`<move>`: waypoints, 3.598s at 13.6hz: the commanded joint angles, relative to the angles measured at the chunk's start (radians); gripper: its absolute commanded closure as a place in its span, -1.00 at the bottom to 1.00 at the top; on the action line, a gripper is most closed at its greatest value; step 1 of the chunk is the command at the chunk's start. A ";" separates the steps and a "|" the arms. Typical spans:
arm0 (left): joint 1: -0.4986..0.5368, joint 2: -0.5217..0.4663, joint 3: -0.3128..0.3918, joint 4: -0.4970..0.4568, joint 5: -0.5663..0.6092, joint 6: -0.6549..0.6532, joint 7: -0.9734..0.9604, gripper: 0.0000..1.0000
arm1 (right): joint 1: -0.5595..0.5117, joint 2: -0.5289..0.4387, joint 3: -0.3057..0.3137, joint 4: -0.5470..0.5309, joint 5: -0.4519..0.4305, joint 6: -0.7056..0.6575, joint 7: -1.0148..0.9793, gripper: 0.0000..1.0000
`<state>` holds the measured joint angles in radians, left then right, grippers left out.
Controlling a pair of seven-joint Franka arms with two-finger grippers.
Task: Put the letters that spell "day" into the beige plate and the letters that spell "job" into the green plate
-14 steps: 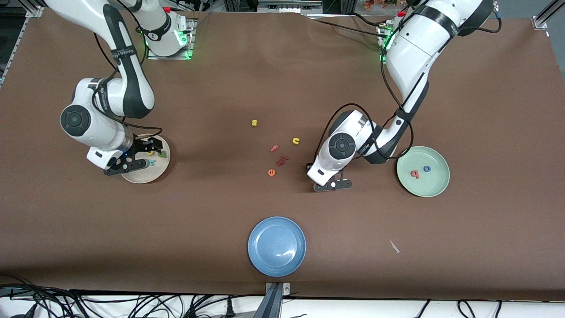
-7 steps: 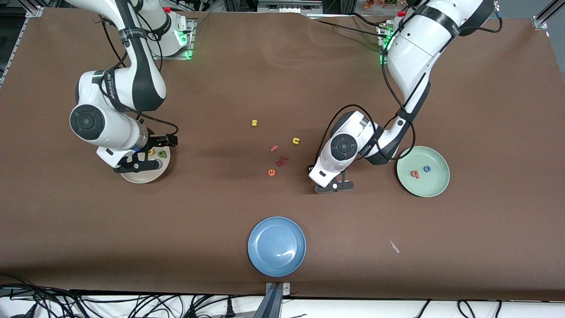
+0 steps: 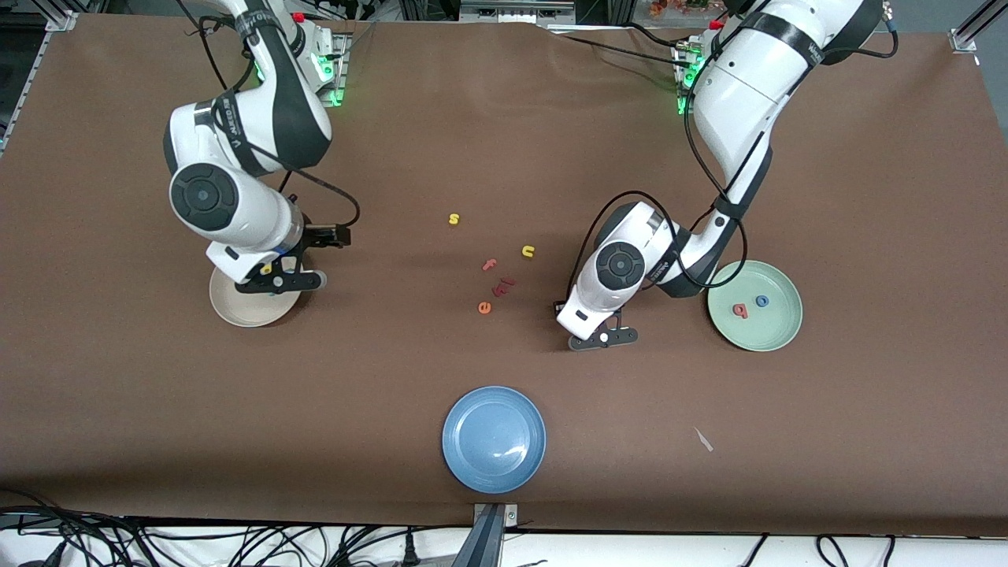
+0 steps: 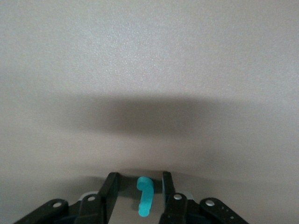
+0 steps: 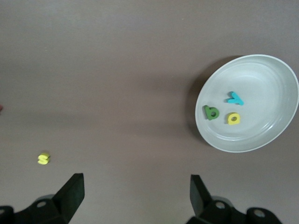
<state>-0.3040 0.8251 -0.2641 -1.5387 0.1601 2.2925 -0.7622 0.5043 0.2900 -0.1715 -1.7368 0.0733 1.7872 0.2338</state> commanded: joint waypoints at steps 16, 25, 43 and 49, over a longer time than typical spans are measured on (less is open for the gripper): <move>-0.003 -0.006 0.003 0.028 0.042 -0.014 -0.012 1.00 | -0.428 -0.313 0.162 0.031 -0.116 -0.259 -0.218 -1.00; 0.180 -0.225 -0.011 0.015 0.024 -0.362 0.249 1.00 | -0.429 -0.319 0.142 0.091 -0.087 -0.327 -0.228 -1.00; 0.510 -0.285 -0.009 -0.238 -0.019 -0.386 0.744 -0.18 | -0.426 -0.278 0.127 0.125 -0.079 -0.327 -0.223 -1.00; 0.496 -0.316 -0.029 -0.097 -0.021 -0.407 0.727 -1.00 | -0.425 -0.278 0.127 0.125 -0.078 -0.327 -0.221 -1.00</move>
<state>0.1979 0.5484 -0.2791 -1.6925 0.1567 1.9077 -0.0424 0.0808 -0.0020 -0.0425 -1.6461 -0.0235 1.4807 0.0222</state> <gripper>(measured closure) 0.238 0.000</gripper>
